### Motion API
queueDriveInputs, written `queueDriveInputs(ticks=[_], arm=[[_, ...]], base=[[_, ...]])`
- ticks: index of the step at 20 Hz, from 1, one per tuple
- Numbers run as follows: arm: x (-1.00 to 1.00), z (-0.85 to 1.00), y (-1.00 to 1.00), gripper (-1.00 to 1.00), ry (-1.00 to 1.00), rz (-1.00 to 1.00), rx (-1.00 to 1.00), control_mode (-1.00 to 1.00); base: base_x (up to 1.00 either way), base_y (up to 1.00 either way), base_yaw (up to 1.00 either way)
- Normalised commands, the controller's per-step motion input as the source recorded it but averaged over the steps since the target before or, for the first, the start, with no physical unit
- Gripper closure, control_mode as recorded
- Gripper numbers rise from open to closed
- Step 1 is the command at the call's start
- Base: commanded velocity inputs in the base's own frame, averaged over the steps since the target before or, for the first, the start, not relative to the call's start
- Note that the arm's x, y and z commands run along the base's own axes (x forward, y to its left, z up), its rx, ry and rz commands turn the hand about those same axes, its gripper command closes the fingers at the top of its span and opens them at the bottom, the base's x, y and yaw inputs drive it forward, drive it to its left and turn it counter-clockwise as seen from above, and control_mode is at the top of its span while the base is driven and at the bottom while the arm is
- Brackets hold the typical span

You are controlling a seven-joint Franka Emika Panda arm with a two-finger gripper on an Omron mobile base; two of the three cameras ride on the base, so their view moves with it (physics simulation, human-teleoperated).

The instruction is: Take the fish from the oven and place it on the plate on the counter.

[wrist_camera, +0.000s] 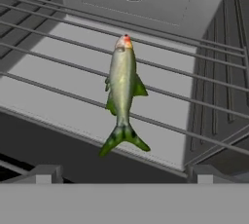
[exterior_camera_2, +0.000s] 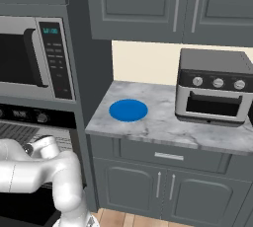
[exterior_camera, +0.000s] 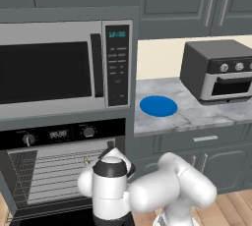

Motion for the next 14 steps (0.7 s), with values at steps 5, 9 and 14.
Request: queueDriveInputs(ticks=[5, 9, 14], arm=[[0.17, 0.06, 0.01, -1.00, 0.01, 0.00, 0.00, -1.00], [0.27, 0.00, 0.03, -1.00, 0.00, 0.00, 0.00, -1.00], [0.32, 0.03, 0.09, -1.00, 0.00, 0.00, 0.00, -1.00]], base=[[0.00, 0.00, 0.00], [0.00, 0.00, 0.00], [0.00, 0.00, 0.00]])
